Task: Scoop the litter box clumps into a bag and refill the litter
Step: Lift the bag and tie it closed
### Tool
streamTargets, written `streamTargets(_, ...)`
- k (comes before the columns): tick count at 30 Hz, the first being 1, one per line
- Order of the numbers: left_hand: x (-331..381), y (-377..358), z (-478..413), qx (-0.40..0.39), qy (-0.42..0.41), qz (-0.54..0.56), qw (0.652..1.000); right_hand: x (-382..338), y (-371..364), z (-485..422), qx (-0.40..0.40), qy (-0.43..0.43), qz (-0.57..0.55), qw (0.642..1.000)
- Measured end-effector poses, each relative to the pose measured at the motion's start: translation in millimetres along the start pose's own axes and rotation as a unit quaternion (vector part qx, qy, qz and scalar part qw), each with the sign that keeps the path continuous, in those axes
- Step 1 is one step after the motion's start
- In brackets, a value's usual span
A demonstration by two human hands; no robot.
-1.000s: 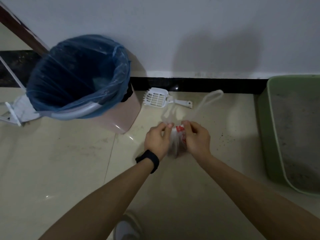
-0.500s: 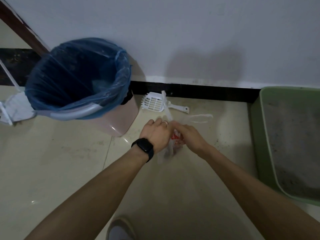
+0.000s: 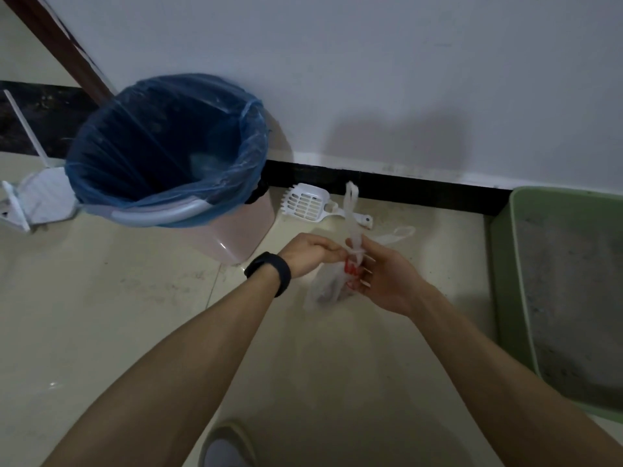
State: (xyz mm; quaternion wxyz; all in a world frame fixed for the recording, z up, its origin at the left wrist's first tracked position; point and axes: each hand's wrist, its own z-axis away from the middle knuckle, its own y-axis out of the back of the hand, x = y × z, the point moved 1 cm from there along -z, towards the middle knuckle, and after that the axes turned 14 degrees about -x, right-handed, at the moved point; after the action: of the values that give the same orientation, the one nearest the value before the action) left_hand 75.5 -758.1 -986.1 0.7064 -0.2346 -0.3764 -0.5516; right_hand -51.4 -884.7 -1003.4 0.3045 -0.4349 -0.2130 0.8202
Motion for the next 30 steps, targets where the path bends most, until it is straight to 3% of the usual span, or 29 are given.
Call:
streamTargets(5, -2.4, 5.1, -3.2, -0.044, 0.049, 0.027, 0.997, -3.7, 10.5, 5.0, -0.03, 0.015, 0.109, 0.993)
streamTargets(11, -10.3, 8.9, -2.6, -0.037, 0.057, 0.022, 0.997, -7.5, 3.7, -2.7, 0.075, 0.084, 0.327, 0.938)
streamTargets(15, -12.9, 7.2, -4.2, -0.011, 0.051, -0.013, 0.999, -4.8, 4.3, -8.7, 0.139, 0.083, 0.563, 0.811)
streamTargets(19, -8.2, -7.7, -13.0, 0.017, 0.056, -0.152, 0.987, 7.6, 4.2, -18.5, 0.2, 0.087, 0.681, 0.699)
streamTargets(21, -6.2, -18.8, -16.7, 0.031, 0.055, -0.189, 0.98, 11.6, 7.0, -21.9, 0.23, 0.085, 0.702, 0.669)
streamTargets(22, -5.2, -21.9, -18.1, 0.033, 0.046, -0.163, 0.985, 10.1, 9.0, -22.6, 0.247, 0.086, 0.687, 0.678)
streamTargets(26, 0.9, -12.2, -13.2, 0.003, 0.025, 0.086, 0.996, -2.3, 7.3, -21.7, 0.297, 0.143, 0.489, 0.808)
streamTargets(30, -6.6, 0.8, -10.1, -0.035, 0.034, 0.085, 0.995, -1.7, -1.0, -22.8, 0.294, 0.153, 0.444, 0.832)
